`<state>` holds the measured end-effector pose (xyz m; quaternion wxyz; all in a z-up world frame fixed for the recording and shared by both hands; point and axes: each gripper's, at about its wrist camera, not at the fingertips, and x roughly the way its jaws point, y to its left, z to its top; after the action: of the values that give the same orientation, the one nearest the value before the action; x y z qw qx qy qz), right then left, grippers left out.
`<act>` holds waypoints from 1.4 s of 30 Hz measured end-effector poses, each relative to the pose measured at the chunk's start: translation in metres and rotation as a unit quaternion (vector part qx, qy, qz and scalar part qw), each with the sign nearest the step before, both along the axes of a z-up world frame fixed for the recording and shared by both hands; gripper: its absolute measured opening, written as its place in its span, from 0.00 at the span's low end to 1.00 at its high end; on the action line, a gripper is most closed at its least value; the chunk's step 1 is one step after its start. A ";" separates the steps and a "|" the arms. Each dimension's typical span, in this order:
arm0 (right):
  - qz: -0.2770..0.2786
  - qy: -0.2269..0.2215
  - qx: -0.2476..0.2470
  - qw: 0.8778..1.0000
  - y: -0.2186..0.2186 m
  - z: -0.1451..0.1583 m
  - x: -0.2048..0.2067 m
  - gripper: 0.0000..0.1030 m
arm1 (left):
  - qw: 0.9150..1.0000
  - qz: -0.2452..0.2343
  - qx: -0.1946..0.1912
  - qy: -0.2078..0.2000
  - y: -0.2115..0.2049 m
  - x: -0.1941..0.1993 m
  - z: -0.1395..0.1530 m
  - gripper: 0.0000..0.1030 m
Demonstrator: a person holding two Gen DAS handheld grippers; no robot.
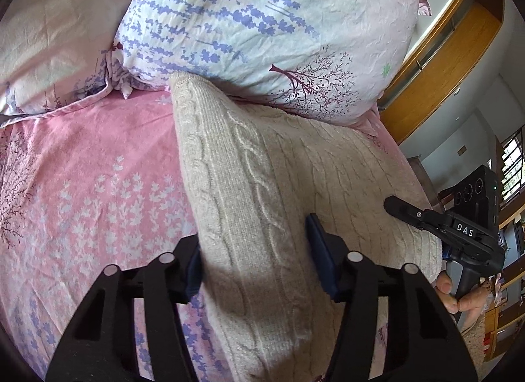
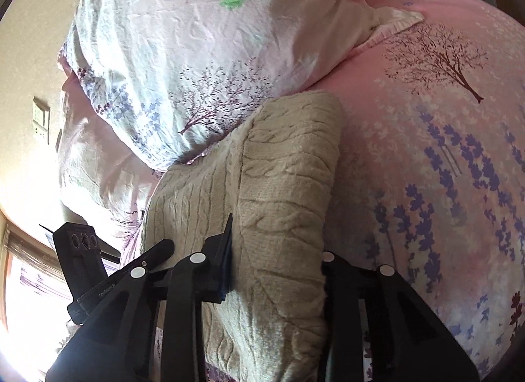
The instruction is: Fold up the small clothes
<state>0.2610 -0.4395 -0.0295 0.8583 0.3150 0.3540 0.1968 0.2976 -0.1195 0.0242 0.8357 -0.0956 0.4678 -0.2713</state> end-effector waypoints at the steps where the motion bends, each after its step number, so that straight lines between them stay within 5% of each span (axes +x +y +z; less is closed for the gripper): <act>1: 0.001 -0.010 -0.002 1.000 0.004 0.005 -0.003 0.28 | 1.000 0.001 -0.004 -0.002 0.002 -0.001 0.002 0.43; 7: 0.032 -0.065 -0.040 0.997 0.048 0.039 -0.022 0.27 | 1.000 -0.003 -0.005 -0.010 0.034 -0.020 0.016 0.38; 14: 0.080 -0.109 -0.059 0.989 0.121 0.044 -0.021 0.26 | 0.999 0.037 -0.029 -0.020 0.137 -0.036 0.030 0.38; 19: 0.092 -0.035 -0.095 0.991 0.160 0.000 0.003 0.32 | 0.995 0.091 -0.035 0.027 0.190 -0.016 -0.001 0.43; 21: 0.093 -0.023 -0.076 0.992 0.154 -0.006 0.005 0.38 | 0.990 0.103 -0.081 0.059 0.207 -0.014 -0.021 0.57; 23: 0.090 -0.011 -0.052 0.995 0.141 -0.001 0.004 0.44 | 0.987 0.112 -0.099 0.064 0.215 -0.016 -0.020 0.58; 28: 0.054 -0.019 0.003 0.998 0.106 0.012 0.009 0.43 | 0.988 0.133 -0.031 -0.073 0.207 -0.044 0.025 0.60; 31: 0.044 -0.020 -0.028 0.998 0.109 0.009 0.012 0.12 | 0.988 0.094 -0.020 -0.123 0.183 -0.056 0.042 0.65; 35: 0.007 -0.006 -0.073 0.997 0.117 0.001 0.019 0.11 | 0.990 0.044 0.038 -0.125 0.148 -0.058 0.031 0.65; 39: 0.004 0.007 -0.103 0.995 0.122 -0.002 0.024 0.13 | 0.987 0.050 0.087 -0.126 0.137 -0.057 0.014 0.66; 42: -0.004 -0.030 -0.118 0.993 0.120 0.015 0.001 0.24 | 0.987 0.050 0.081 -0.132 0.141 -0.068 0.020 0.66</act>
<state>0.2615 -0.3193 -0.0142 0.9005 0.2072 0.3475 0.1591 0.2296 0.0219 0.0444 0.9076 -0.0142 0.3685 -0.2007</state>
